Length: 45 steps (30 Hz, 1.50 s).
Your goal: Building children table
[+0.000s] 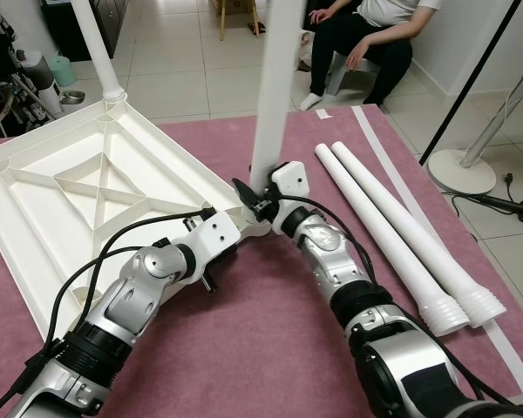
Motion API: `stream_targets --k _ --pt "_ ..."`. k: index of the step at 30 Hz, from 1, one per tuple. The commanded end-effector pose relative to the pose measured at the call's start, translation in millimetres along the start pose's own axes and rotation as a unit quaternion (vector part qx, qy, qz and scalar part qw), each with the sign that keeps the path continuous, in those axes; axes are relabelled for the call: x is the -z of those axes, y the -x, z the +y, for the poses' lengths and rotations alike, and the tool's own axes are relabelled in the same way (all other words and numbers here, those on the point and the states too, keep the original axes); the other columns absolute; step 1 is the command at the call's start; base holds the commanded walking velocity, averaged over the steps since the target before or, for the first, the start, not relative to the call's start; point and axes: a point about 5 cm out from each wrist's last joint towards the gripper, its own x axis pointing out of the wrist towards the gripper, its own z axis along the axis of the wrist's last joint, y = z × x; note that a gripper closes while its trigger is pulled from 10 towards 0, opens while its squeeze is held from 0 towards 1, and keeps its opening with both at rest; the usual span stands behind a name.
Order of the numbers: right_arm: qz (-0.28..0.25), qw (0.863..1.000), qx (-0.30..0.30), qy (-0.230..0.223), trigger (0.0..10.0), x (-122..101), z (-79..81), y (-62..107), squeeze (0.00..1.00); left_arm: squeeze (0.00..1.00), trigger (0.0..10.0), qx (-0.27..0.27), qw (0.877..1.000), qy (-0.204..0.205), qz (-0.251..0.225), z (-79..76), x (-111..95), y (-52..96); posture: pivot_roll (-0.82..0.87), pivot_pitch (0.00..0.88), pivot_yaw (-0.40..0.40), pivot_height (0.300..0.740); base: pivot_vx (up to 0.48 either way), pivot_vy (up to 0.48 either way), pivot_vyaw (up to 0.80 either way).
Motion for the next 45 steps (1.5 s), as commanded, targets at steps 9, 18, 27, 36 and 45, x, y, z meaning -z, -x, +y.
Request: stream_targets --k 9,18,27,36,45 --pt "0.147 0.988 0.020 -0.035 10.0 54.7 13.3 19.8 0.00 0.00 0.0 -0.019 0.999 -0.029 -0.006 7.6 -5.2 3.9 0.10 0.000 0.068 0.740 0.000 0.000 0.00" --pt "0.202 0.970 0.132 -0.010 10.0 61.8 13.3 13.6 0.00 0.00 1.3 -0.036 0.999 -0.026 -0.009 10.6 -8.5 2.3 0.10 0.000 0.063 0.740 0.000 0.000 0.00" --pt "0.181 0.965 0.188 -0.004 10.0 59.2 20.0 10.4 0.00 0.00 10.0 -0.065 0.996 -0.026 -0.047 17.3 -24.0 2.9 0.10 0.002 0.061 0.740 0.000 0.000 0.00" --pt "0.171 0.953 0.249 -0.025 10.0 62.7 30.9 11.8 0.00 0.00 10.0 -0.093 0.987 0.030 -0.128 31.8 -55.8 7.0 0.10 0.002 0.061 0.740 0.000 0.000 0.00" --pt "0.155 0.958 0.239 -0.032 10.0 56.0 32.8 5.0 1.00 0.00 10.0 -0.096 0.988 0.026 -0.122 32.2 -54.4 7.2 0.10 0.001 0.061 0.740 0.000 0.000 0.00"
